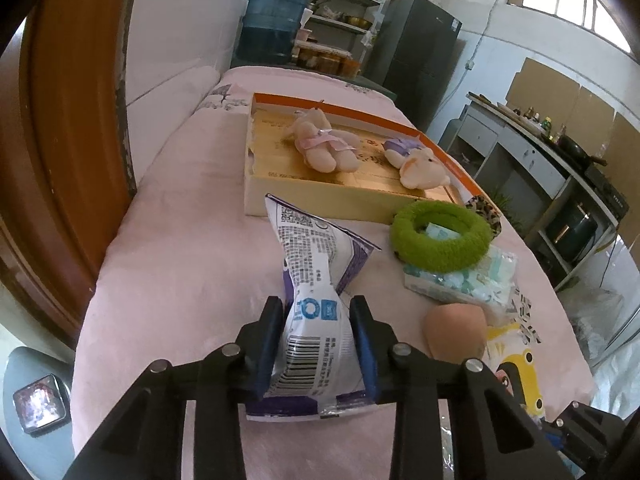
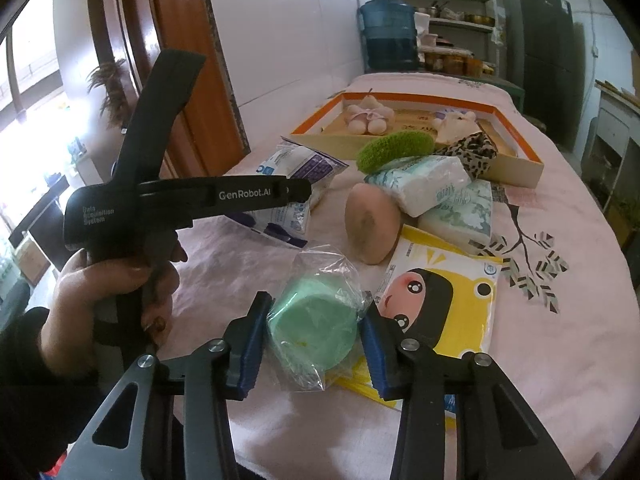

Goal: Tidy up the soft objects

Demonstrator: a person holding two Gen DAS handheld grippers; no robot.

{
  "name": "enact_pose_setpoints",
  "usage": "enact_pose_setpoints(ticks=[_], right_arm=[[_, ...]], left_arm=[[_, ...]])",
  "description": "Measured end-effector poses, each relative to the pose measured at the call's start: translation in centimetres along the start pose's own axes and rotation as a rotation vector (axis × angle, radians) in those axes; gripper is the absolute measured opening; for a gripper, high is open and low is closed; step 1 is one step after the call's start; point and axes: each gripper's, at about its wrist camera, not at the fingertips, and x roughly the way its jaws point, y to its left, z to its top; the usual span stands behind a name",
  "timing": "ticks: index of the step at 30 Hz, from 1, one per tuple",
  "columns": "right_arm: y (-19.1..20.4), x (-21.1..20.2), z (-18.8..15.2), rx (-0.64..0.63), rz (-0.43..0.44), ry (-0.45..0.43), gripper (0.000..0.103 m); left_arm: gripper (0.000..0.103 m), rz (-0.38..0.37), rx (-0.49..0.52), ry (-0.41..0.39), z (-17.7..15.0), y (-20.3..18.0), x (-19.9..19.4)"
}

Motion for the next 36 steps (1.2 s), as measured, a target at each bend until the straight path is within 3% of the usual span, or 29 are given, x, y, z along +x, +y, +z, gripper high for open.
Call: enact_pose_setpoints(ticks=[19,36], right_arm=[[0.6,-2.0,0.4,-0.004,0.024,-0.027,0.044],[-0.9,-5.0,4.9,0.015,0.003,-0.122,0.044]], left_arm=[[0.034,0.009,0.018,-0.038,-0.7,-1.3,-2.1],[0.034,0.023,0.033,-0.126,1.5,-3.2,-7.1]])
